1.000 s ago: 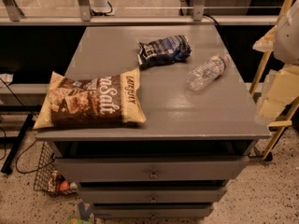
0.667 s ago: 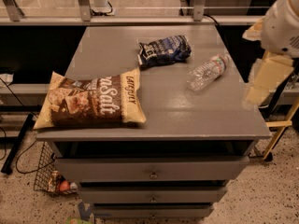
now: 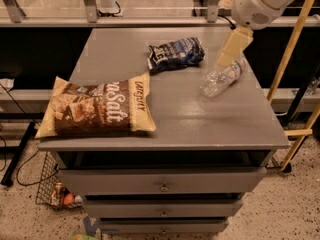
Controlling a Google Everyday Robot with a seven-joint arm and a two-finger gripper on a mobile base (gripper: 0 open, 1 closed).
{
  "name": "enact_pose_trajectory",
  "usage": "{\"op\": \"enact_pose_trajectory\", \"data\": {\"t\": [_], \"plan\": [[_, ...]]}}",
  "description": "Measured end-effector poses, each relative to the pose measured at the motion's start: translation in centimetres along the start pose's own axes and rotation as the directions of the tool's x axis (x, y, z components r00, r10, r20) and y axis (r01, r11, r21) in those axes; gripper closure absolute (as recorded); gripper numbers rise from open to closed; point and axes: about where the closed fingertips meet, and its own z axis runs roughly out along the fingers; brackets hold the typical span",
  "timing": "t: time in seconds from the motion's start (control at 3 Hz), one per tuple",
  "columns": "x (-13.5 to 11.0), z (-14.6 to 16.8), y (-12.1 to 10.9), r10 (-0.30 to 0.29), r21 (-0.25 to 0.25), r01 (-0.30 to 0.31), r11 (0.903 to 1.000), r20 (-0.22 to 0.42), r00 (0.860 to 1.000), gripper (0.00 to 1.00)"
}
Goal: Move blue chip bag near brown chip bag
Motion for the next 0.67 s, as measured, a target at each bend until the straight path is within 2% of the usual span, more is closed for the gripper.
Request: {"op": "enact_pose_trajectory", "data": {"t": [0.67], "plan": [[-0.9, 1.6, -0.7, -0.015, 0.001, 0.015, 0.9999, -0.003, 1.0, 0.0]]}}
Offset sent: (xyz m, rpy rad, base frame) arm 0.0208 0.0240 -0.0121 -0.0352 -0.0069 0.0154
